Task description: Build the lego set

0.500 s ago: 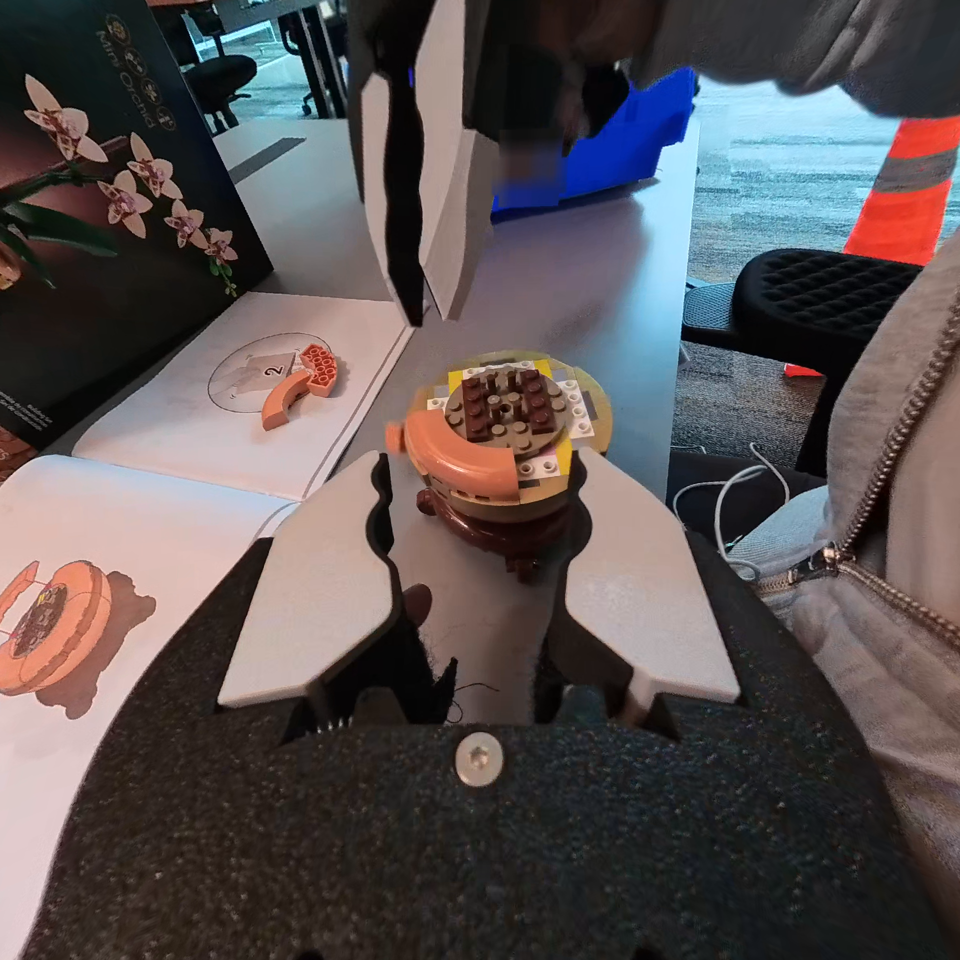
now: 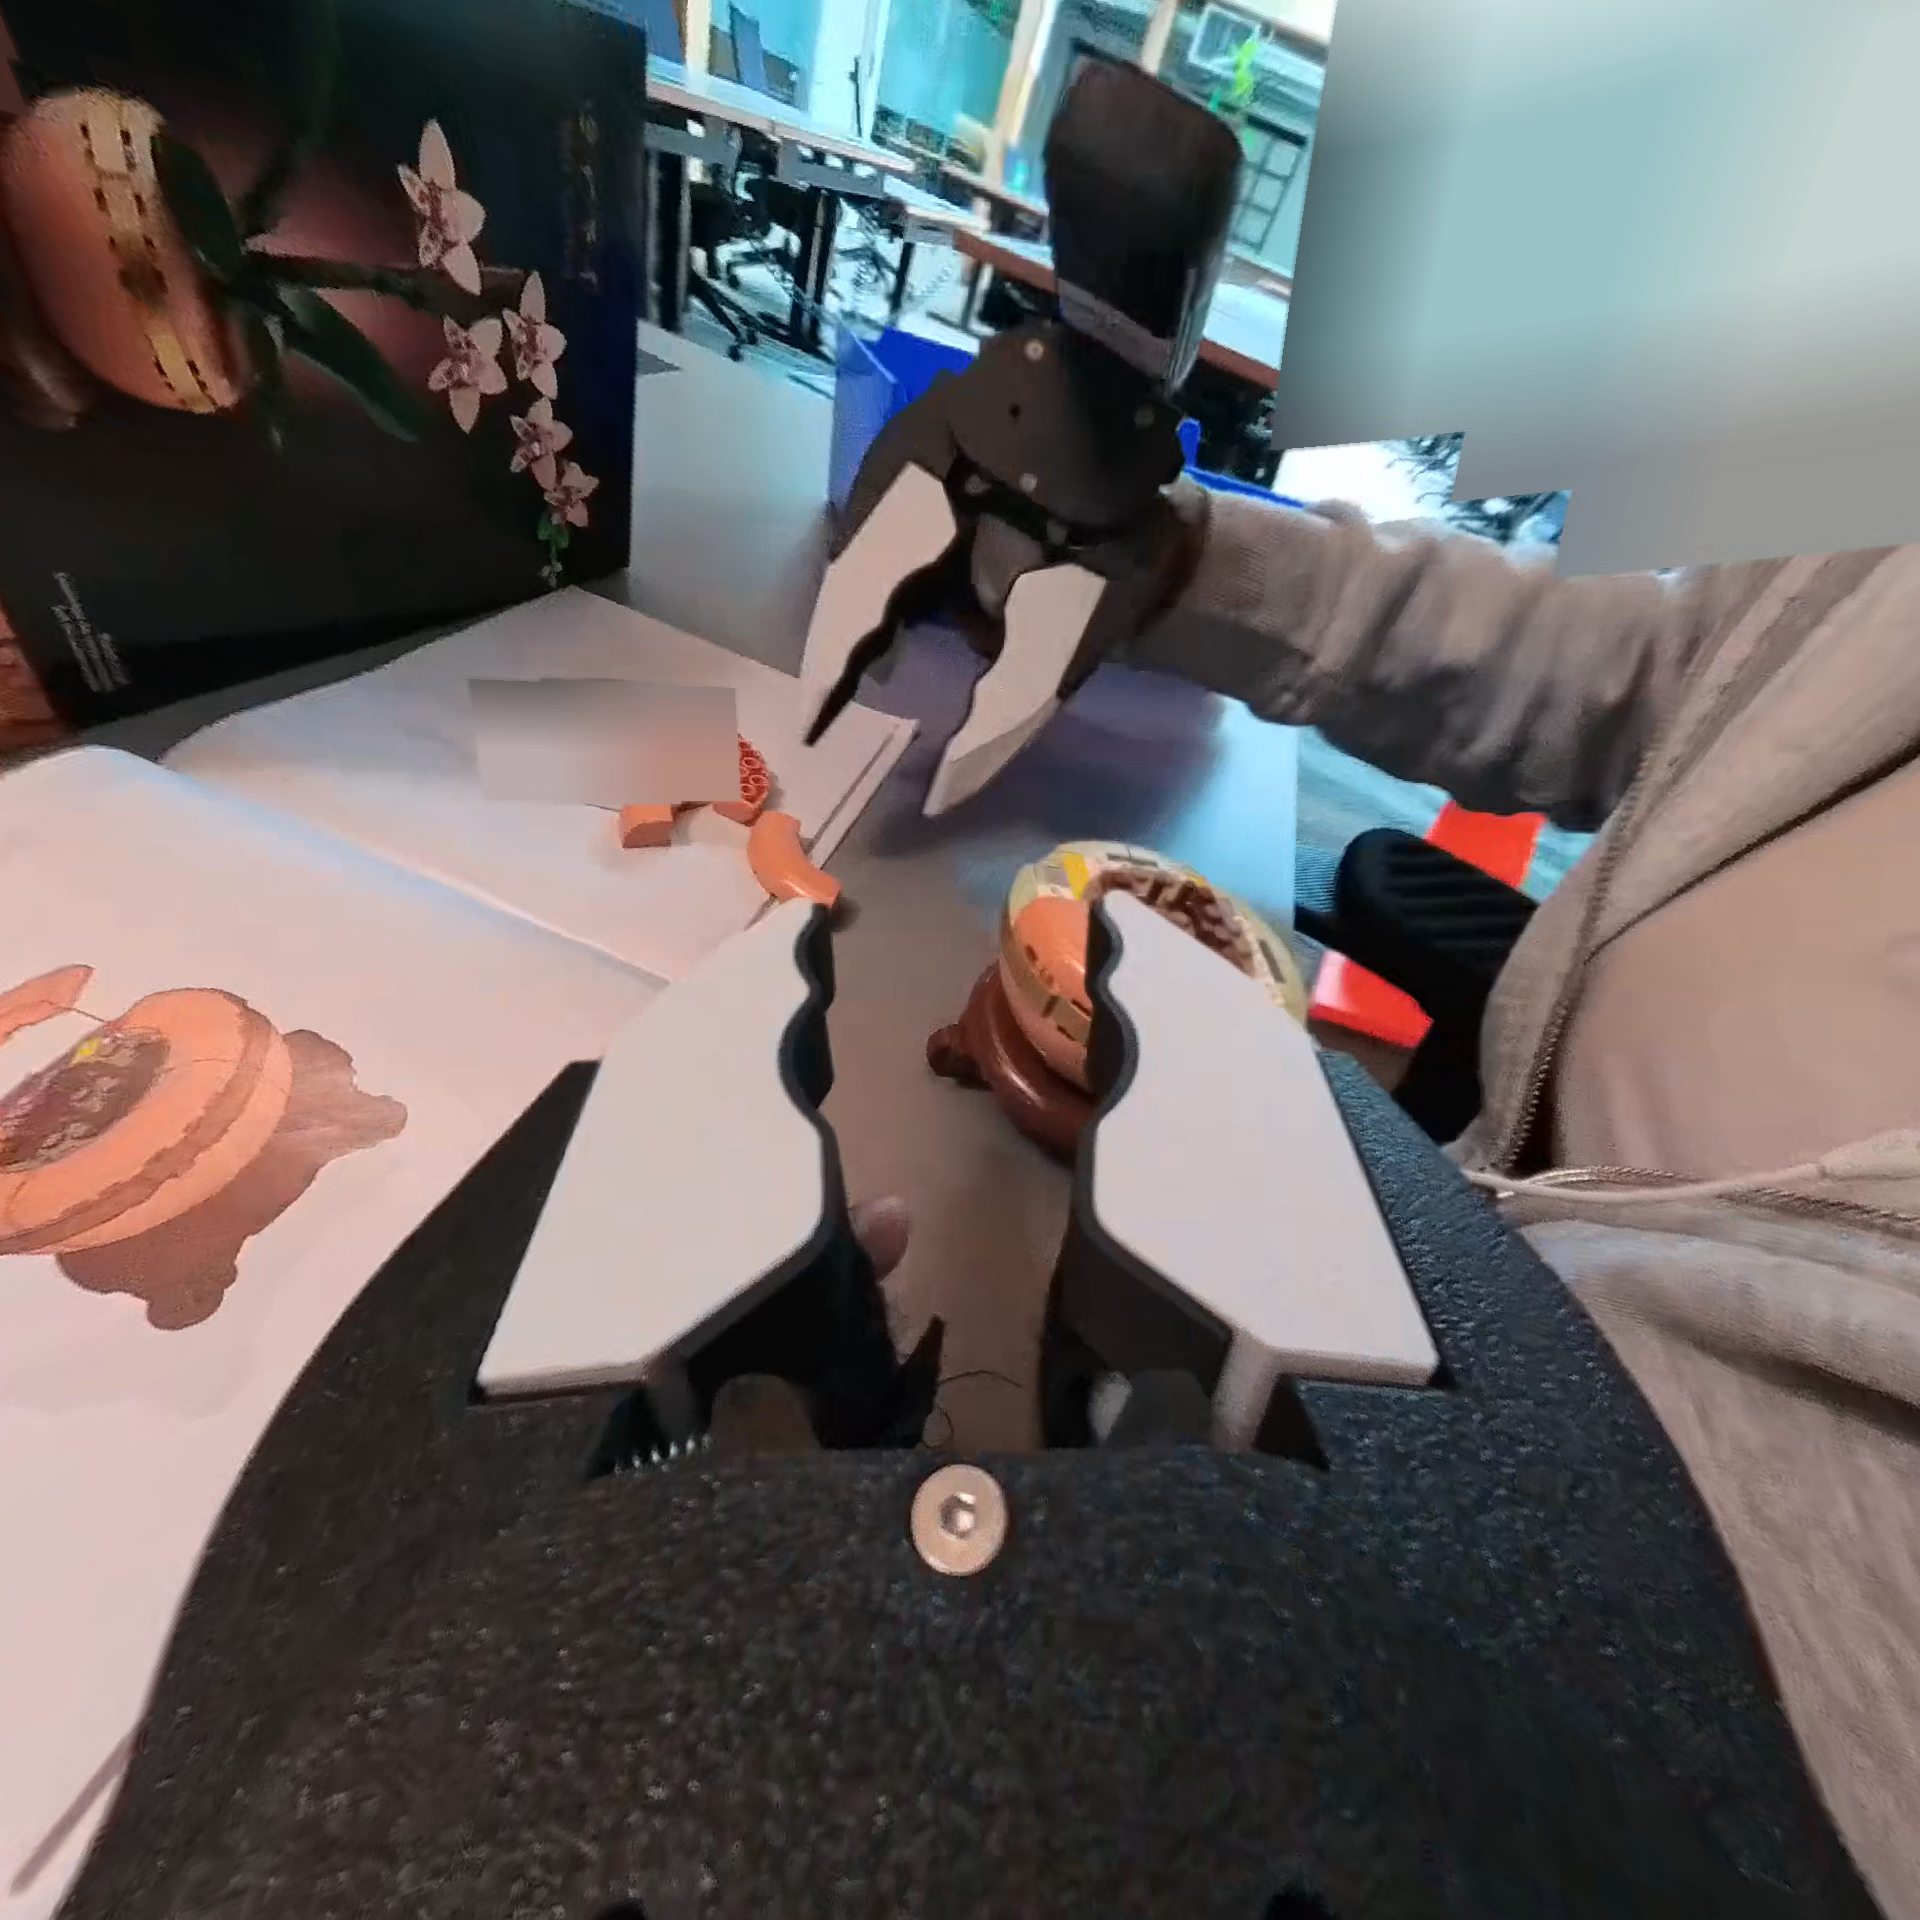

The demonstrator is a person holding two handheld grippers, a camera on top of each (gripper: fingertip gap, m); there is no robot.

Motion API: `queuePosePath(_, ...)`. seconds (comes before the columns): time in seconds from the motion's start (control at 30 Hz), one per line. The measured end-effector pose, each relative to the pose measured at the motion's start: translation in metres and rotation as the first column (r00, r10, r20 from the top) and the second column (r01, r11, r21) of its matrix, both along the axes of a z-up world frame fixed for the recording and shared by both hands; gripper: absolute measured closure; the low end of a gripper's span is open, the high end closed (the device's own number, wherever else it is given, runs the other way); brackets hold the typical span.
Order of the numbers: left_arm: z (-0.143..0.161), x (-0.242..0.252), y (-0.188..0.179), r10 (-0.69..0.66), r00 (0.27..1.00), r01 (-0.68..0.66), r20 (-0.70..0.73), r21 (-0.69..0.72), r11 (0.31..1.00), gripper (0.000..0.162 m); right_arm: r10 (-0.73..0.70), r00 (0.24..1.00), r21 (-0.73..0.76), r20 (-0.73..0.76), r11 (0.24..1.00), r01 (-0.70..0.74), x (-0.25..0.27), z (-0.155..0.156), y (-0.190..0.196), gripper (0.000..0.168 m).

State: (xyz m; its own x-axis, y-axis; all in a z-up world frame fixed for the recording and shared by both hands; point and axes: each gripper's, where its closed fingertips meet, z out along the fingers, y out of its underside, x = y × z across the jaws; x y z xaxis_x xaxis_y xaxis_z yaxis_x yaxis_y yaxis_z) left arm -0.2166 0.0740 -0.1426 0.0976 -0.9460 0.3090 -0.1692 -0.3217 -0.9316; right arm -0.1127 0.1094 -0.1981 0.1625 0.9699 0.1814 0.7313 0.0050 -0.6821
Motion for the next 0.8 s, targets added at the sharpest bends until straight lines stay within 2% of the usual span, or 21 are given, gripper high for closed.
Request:
queuePosePath(0.07,-0.002,0.002,0.005,-0.027,1.000,0.026,-0.016,-0.035,0.999,0.116,0.147,0.987,0.031,0.070,0.988,-0.150,-0.004,0.001,0.007,0.135)
queuePosePath(0.13,-0.004,0.005,0.006,-0.043,0.998,0.042,-0.044,-0.015,0.999,0.116,0.262,0.954,-0.042,0.144,0.965,-0.258,-0.006,-0.006,0.007,0.136)
queuePosePath(0.3,-0.013,0.008,-0.009,-0.094,0.986,0.107,-0.137,0.090,0.990,0.109,0.420,0.856,-0.181,0.303,0.907,-0.381,-0.004,-0.030,0.008,0.139)
queuePosePath(0.37,-0.018,0.006,-0.014,-0.096,0.979,0.119,-0.181,0.122,0.985,0.106,0.443,0.828,-0.207,0.343,0.896,-0.394,-0.004,-0.037,0.009,0.147)
queuePosePath(0.4,-0.021,0.005,-0.016,-0.095,0.975,0.125,-0.199,0.140,0.982,0.105,0.431,0.830,-0.189,0.353,0.902,-0.388,-0.006,-0.037,0.013,0.156)
queuePosePath(0.43,-0.022,0.005,-0.018,-0.090,0.973,0.125,-0.212,0.159,0.979,0.103,0.430,0.830,-0.195,0.355,0.902,-0.384,-0.007,-0.036,0.013,0.156)
queuePosePath(0.5,-0.023,0.004,-0.017,-0.037,0.972,0.086,-0.230,0.204,0.975,0.097,0.353,0.885,-0.197,0.304,0.932,-0.304,-0.011,-0.025,0.014,0.168)
queuePosePath(0.57,-0.024,0.006,-0.015,0.043,0.970,0.020,-0.239,0.258,0.966,0.085,0.206,0.943,-0.192,0.261,0.968,-0.159,-0.009,-0.011,0.014,0.168)
queuePosePath(0.63,-0.024,0.010,-0.024,0.057,0.974,0.011,-0.221,0.296,0.955,0.080,0.118,0.967,-0.177,0.227,0.981,-0.078,-0.007,-0.002,0.006,0.168)
queuePosePath(0.73,-0.024,0.013,-0.030,0.065,0.979,0.001,-0.194,0.322,0.947,0.078,0.074,0.964,-0.141,0.257,0.989,-0.038,0.002,0.000,0.004,0.154)
queuePosePath(0.8,-0.021,0.012,-0.033,0.040,0.983,0.015,-0.178,0.299,0.954,0.079,0.103,0.958,-0.151,0.268,0.986,-0.064,0.002,0.001,0.008,0.147)
